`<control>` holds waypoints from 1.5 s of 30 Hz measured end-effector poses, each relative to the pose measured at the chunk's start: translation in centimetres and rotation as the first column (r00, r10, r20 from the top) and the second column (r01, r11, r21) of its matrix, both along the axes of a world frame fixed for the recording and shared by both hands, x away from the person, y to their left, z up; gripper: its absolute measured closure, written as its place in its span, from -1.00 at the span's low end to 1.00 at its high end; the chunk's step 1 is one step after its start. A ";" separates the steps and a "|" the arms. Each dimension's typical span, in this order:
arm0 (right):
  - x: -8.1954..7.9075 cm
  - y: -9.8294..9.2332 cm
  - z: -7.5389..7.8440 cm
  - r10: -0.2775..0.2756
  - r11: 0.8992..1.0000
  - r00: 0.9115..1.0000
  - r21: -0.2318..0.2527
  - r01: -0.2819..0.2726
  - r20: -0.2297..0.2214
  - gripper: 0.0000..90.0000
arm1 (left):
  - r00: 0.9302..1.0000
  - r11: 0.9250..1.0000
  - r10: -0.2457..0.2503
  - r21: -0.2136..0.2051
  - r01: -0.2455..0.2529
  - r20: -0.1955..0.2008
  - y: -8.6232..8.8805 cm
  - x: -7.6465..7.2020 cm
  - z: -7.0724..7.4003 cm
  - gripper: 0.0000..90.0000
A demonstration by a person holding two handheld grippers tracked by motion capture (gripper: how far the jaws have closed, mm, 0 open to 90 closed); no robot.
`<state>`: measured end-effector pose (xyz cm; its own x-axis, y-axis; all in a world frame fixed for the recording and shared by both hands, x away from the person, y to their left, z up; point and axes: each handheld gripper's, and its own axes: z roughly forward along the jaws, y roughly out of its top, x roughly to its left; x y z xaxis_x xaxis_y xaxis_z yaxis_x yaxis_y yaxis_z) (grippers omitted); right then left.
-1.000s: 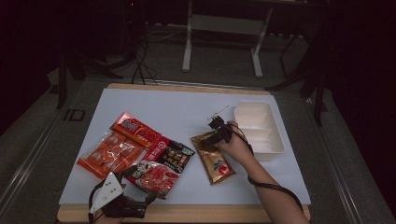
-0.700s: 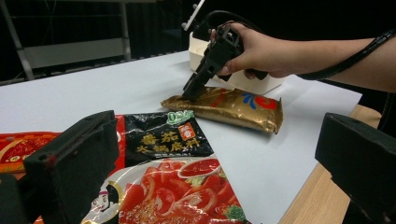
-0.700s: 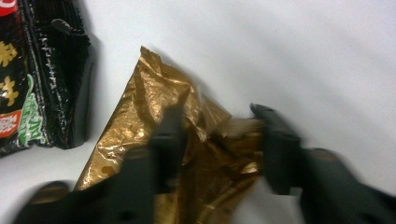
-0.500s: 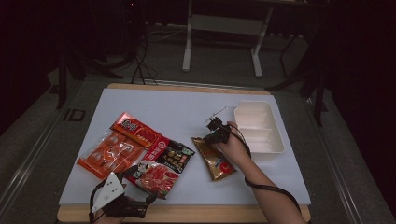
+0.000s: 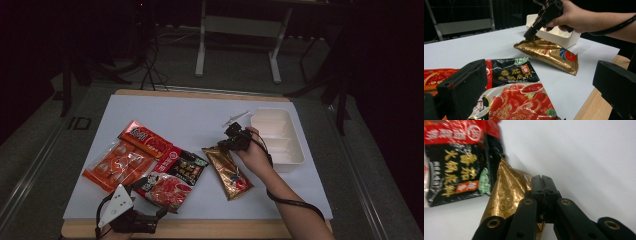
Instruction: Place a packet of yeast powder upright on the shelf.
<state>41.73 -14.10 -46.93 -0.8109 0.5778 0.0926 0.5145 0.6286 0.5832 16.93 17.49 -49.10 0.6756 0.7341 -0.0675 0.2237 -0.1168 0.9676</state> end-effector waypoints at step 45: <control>-4.3 -5.0 10.5 0.029 0.927 0.988 0.366 -0.083 0.149 1.00 | 1.000 1.000 0.004 0.017 -0.004 -0.013 -0.2 0.2 -0.2 -0.99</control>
<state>37.41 -19.06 -36.42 -0.8610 0.4771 0.1760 0.3826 0.3798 0.8422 17.10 17.29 -49.34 0.6721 0.7377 -0.0637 0.2365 -0.1323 0.9626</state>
